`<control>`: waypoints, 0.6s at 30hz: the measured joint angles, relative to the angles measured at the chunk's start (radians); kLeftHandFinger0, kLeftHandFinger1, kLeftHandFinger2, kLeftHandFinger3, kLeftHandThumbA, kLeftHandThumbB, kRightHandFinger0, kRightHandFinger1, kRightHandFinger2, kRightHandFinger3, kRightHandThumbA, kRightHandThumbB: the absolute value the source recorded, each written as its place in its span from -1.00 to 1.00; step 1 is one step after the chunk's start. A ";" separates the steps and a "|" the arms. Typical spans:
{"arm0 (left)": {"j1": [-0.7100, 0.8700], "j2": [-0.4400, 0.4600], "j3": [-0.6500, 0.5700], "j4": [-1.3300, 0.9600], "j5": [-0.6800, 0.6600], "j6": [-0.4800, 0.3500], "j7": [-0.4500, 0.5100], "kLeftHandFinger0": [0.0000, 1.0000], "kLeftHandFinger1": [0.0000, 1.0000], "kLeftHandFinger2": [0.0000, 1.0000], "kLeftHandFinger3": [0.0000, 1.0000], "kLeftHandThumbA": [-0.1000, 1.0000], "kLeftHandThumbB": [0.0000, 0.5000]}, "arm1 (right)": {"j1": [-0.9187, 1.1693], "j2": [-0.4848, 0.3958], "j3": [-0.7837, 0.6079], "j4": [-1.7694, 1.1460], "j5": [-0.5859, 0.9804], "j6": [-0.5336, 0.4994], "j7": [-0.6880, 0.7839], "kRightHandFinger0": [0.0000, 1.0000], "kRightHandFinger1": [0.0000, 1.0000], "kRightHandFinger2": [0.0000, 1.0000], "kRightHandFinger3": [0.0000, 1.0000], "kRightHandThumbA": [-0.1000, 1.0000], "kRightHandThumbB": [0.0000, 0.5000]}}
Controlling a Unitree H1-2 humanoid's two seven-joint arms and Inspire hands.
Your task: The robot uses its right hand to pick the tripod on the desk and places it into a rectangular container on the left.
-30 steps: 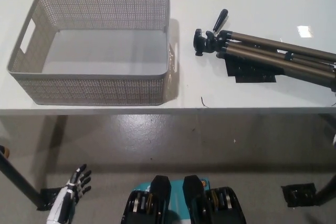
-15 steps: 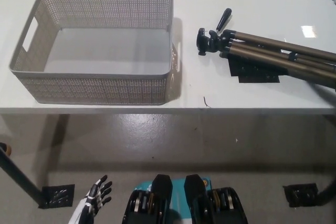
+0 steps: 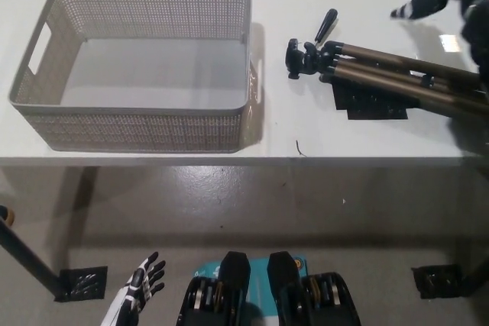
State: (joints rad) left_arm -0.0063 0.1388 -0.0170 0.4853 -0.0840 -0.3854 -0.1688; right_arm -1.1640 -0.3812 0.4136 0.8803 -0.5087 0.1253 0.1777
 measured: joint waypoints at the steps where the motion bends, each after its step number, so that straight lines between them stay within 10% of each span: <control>1: 0.000 0.000 0.000 0.000 0.000 -0.003 0.000 1.00 1.00 1.00 1.00 1.00 1.00 | -0.010 0.009 0.013 0.019 -0.002 0.005 0.017 1.00 1.00 1.00 1.00 0.94 1.00; 18: 0.000 0.007 0.005 0.003 0.003 -0.036 -0.001 1.00 1.00 1.00 1.00 1.00 1.00 | -0.081 0.095 0.083 0.382 0.018 0.000 0.303 1.00 1.00 1.00 1.00 1.00 1.00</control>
State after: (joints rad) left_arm -0.0065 0.1453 -0.0119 0.4878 -0.0813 -0.4210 -0.1702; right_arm -1.2452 -0.2860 0.4964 1.2624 -0.4903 0.1254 0.4808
